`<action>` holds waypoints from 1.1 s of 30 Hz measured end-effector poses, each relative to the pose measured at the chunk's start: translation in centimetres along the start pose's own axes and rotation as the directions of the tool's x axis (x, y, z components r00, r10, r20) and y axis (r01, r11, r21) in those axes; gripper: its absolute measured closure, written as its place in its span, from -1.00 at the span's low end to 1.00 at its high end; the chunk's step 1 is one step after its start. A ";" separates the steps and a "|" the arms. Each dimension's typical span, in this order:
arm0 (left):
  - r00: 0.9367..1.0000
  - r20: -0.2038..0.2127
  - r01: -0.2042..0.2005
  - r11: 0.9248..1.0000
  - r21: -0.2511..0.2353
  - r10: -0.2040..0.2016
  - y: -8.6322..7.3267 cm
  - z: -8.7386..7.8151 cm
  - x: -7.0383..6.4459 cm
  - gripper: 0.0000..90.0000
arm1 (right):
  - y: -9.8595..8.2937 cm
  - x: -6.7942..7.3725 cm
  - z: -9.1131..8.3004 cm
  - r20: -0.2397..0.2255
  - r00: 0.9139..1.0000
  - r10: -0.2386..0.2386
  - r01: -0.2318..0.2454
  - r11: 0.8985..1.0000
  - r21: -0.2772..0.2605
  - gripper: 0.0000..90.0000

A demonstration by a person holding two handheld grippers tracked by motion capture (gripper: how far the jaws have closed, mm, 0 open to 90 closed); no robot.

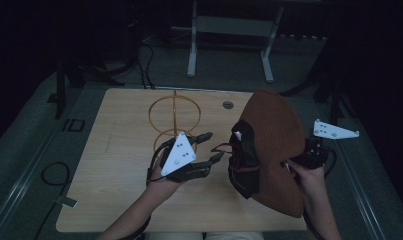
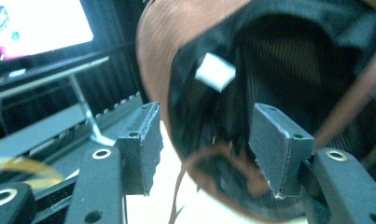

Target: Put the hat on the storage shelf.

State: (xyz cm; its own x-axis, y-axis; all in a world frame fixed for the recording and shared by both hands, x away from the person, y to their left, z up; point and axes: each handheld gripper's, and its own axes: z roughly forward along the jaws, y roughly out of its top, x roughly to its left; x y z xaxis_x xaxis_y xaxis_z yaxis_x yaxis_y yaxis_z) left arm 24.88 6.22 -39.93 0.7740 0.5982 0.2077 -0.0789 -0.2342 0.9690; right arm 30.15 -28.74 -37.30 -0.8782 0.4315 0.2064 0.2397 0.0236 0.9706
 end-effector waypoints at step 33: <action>0.917 -0.336 0.289 0.940 0.184 -0.216 -16.5 -14.0 5.0 0.00 | 4.9 -5.1 5.4 0.132 0.991 0.000 0.001 1.000 -0.006 0.98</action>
State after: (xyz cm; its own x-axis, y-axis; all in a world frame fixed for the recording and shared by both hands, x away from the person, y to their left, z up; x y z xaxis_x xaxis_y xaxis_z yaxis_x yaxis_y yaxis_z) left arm 21.26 23.81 -52.99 0.5155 0.8565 0.0264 0.2648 -0.1885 0.9457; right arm 38.07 -25.94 -34.29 -0.8160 0.5466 0.1878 0.2359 0.0184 0.9716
